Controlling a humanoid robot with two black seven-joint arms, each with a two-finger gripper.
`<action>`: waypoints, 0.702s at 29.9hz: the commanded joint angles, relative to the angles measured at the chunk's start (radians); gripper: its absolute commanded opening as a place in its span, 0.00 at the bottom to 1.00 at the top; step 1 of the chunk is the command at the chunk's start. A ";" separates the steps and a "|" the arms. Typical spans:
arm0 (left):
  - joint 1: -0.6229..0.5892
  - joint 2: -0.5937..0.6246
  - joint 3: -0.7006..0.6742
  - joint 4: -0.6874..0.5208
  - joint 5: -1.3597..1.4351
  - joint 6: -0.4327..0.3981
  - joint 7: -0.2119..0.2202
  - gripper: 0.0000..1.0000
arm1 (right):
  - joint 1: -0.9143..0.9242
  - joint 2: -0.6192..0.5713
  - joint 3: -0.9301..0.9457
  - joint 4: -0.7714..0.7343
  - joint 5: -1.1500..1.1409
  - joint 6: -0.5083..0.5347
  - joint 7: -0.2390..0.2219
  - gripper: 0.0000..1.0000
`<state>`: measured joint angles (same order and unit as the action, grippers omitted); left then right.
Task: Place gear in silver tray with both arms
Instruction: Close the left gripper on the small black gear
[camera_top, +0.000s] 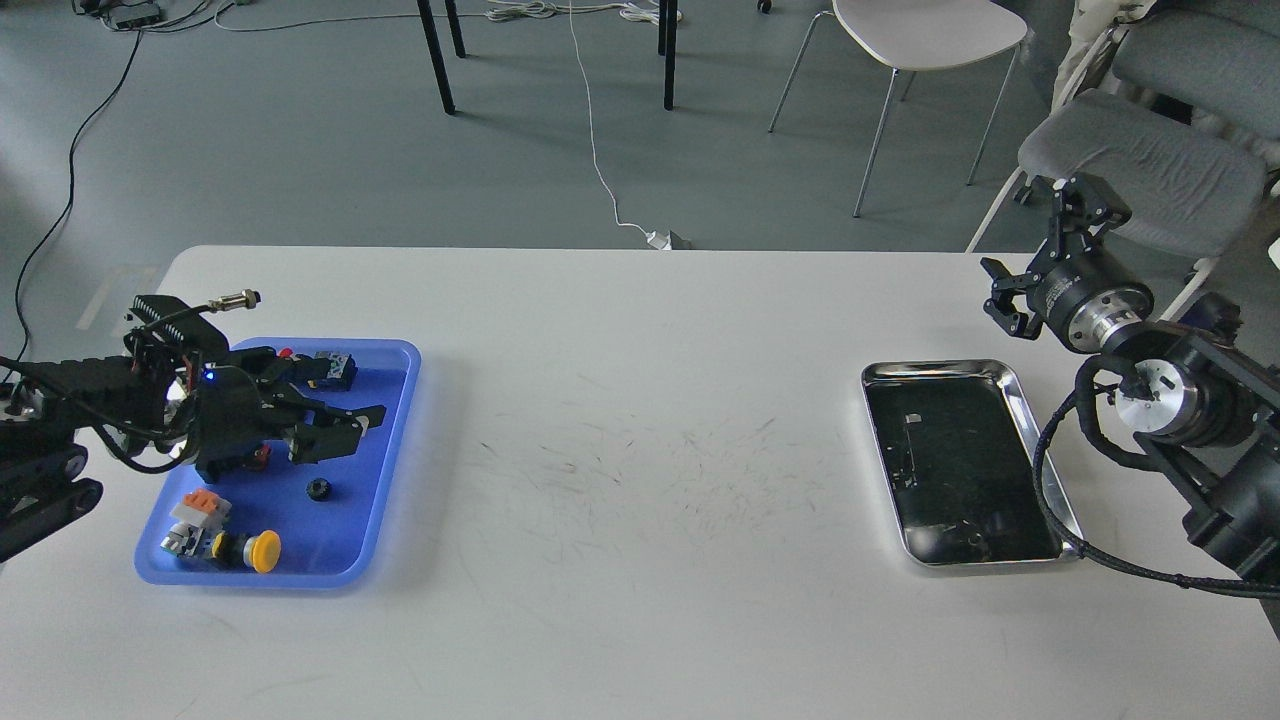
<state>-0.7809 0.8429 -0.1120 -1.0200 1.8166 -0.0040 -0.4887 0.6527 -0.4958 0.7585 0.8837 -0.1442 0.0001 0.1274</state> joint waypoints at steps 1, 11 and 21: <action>0.011 -0.034 0.000 0.035 -0.002 0.001 0.000 0.94 | -0.002 0.000 0.008 -0.002 0.002 0.000 0.000 0.99; 0.043 -0.054 0.002 0.077 0.001 0.004 0.000 0.87 | -0.007 0.013 0.053 -0.006 0.003 -0.002 0.001 0.99; 0.054 -0.090 0.003 0.153 0.003 0.024 0.000 0.79 | -0.007 0.017 0.065 -0.008 0.003 -0.002 0.014 0.99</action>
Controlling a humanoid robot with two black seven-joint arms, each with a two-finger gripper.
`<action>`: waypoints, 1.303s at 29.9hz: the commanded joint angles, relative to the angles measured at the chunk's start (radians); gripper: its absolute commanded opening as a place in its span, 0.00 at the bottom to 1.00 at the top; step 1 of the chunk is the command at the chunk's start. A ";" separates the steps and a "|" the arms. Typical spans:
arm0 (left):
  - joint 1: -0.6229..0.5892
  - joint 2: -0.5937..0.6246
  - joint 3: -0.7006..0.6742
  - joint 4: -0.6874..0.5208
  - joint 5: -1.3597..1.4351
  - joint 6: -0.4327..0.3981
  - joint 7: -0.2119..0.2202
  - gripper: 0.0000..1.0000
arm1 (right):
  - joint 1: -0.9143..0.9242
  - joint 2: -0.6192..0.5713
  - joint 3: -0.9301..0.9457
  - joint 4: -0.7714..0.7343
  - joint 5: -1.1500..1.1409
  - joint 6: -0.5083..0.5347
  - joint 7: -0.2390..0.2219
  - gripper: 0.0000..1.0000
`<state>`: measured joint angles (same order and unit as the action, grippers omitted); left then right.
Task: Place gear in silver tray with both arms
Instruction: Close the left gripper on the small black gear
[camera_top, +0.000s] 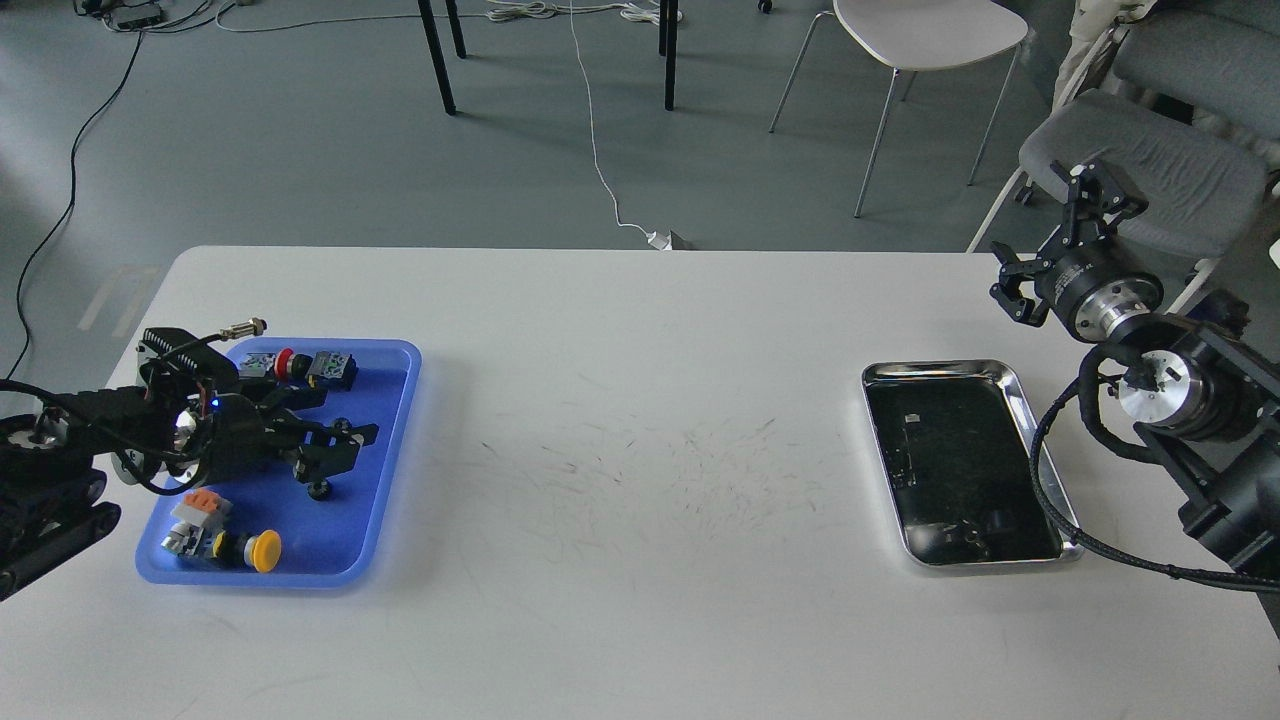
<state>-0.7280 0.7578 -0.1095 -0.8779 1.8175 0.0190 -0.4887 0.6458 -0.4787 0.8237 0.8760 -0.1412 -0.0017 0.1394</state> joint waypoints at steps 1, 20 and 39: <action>0.001 -0.006 0.001 0.019 0.002 0.003 0.000 0.79 | 0.000 0.000 -0.001 0.000 0.000 0.000 0.002 0.99; 0.022 -0.025 0.001 0.068 0.011 0.033 0.000 0.61 | -0.001 -0.001 -0.003 0.001 0.000 0.000 0.008 0.99; 0.030 -0.051 0.001 0.074 0.011 0.036 0.000 0.40 | -0.005 -0.003 -0.009 0.000 0.000 0.000 0.008 0.99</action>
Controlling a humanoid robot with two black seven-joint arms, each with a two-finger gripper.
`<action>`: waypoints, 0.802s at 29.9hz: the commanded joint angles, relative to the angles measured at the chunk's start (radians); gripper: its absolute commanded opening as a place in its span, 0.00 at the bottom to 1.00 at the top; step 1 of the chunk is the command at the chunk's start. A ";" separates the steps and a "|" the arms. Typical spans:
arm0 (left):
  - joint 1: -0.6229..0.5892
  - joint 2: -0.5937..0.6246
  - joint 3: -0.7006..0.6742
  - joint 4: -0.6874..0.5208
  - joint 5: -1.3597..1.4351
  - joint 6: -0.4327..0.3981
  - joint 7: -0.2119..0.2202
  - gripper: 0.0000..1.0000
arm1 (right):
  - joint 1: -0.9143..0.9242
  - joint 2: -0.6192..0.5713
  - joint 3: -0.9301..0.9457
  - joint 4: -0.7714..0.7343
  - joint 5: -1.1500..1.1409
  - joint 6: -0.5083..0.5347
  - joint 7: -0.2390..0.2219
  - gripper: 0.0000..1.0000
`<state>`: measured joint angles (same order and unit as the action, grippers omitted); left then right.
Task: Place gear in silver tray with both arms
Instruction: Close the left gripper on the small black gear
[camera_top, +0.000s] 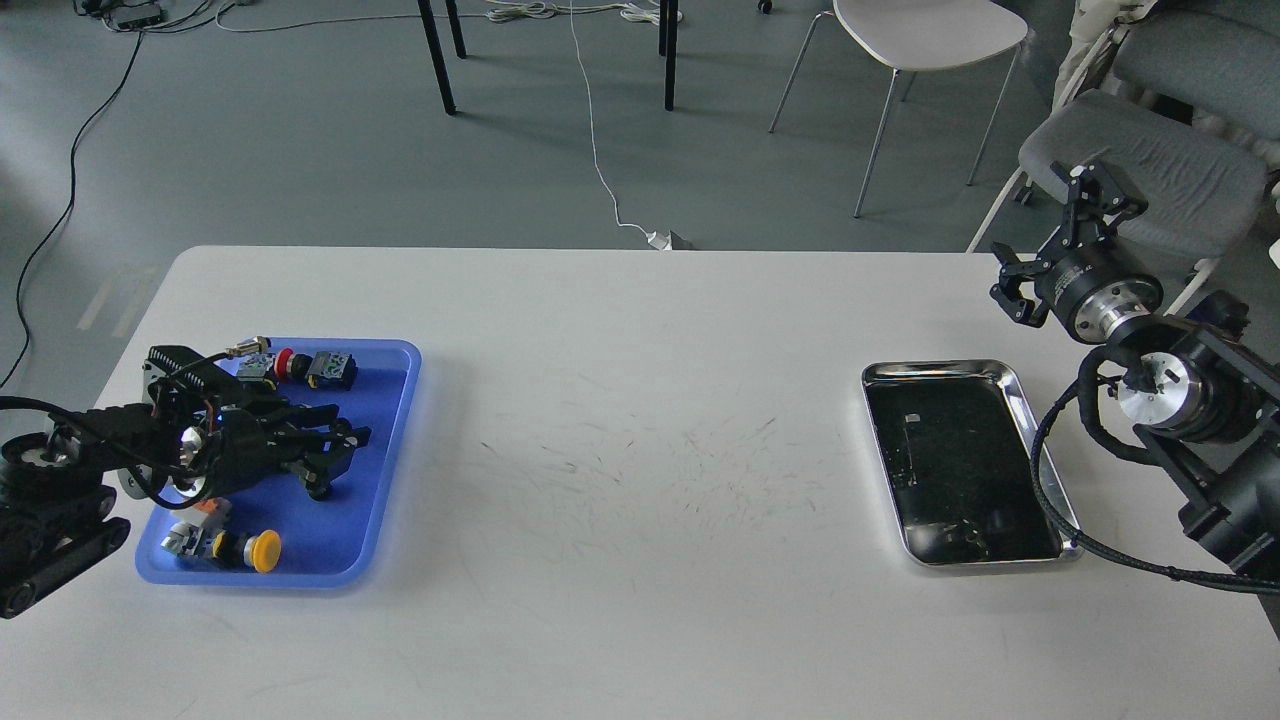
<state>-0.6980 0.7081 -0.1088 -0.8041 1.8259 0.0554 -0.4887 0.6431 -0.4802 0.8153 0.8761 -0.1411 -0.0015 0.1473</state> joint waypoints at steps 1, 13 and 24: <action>0.000 -0.001 0.000 0.000 0.001 0.001 0.000 0.39 | -0.002 -0.001 -0.002 0.000 0.000 0.000 0.000 0.99; 0.003 0.008 0.000 -0.004 0.000 0.000 0.000 0.26 | -0.006 0.000 -0.005 0.000 0.000 0.000 0.000 0.99; -0.017 0.056 -0.005 -0.021 -0.010 -0.006 0.000 0.17 | -0.008 0.000 -0.008 0.000 -0.002 0.000 0.000 0.99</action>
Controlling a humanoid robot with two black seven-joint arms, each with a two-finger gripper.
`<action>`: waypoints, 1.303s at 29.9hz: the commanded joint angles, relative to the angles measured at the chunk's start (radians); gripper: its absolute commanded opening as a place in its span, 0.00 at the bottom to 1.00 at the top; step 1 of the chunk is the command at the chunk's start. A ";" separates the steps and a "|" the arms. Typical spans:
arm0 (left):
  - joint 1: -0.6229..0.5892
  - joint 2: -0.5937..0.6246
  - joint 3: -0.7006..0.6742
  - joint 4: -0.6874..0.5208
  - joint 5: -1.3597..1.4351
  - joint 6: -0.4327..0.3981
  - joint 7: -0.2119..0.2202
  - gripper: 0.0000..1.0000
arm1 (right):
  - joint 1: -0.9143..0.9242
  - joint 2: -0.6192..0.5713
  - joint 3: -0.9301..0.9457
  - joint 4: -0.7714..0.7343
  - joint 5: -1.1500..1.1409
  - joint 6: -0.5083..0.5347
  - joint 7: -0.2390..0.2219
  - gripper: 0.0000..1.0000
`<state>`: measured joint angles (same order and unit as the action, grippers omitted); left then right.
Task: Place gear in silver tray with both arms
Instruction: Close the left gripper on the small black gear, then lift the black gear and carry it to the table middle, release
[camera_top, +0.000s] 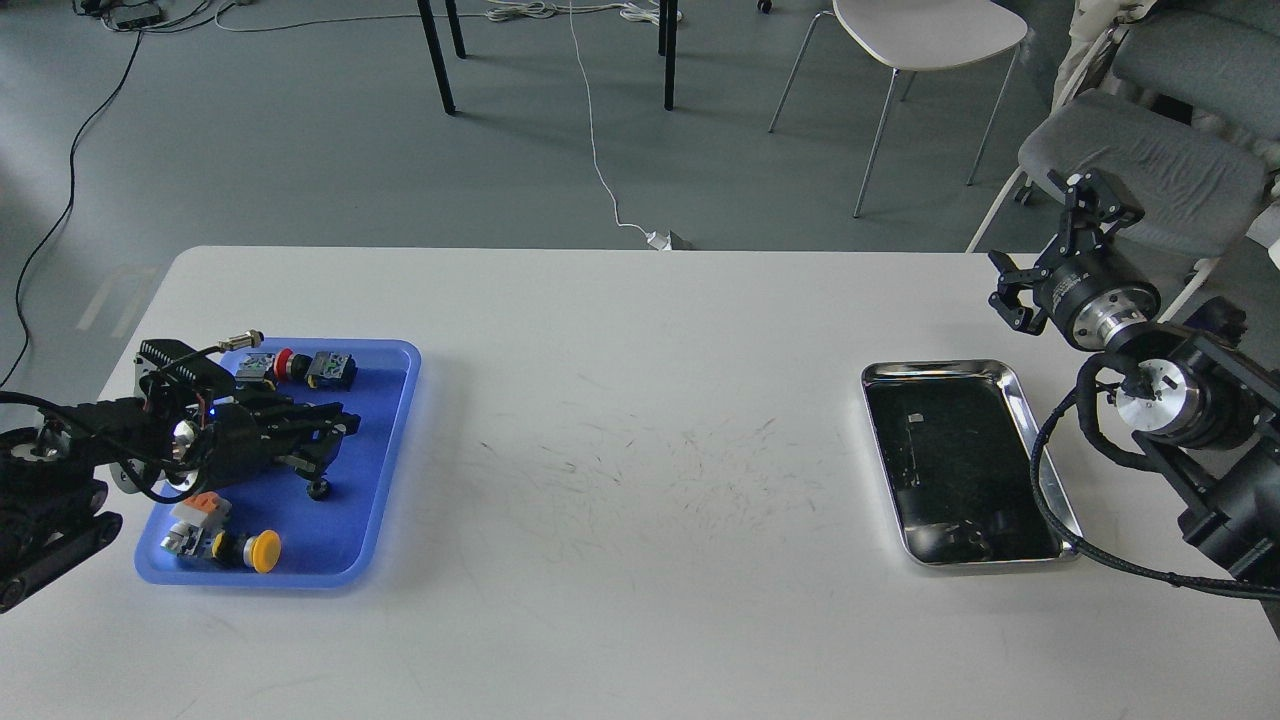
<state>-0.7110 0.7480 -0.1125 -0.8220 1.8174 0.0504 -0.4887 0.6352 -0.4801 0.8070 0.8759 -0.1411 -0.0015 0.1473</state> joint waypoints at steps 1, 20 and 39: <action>-0.004 0.024 -0.003 -0.011 -0.001 -0.001 0.000 0.15 | 0.000 0.000 0.000 0.000 0.000 0.000 0.000 0.99; -0.179 0.188 -0.006 -0.425 -0.072 -0.037 0.000 0.11 | -0.011 0.000 -0.009 -0.002 -0.002 0.001 0.000 0.99; -0.196 -0.225 0.000 -0.392 0.092 -0.089 0.000 0.11 | -0.009 -0.014 -0.032 -0.003 -0.002 0.003 0.000 0.99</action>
<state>-0.9050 0.5636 -0.1131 -1.2402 1.8882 -0.0303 -0.4886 0.6255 -0.4934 0.7747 0.8728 -0.1427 0.0017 0.1473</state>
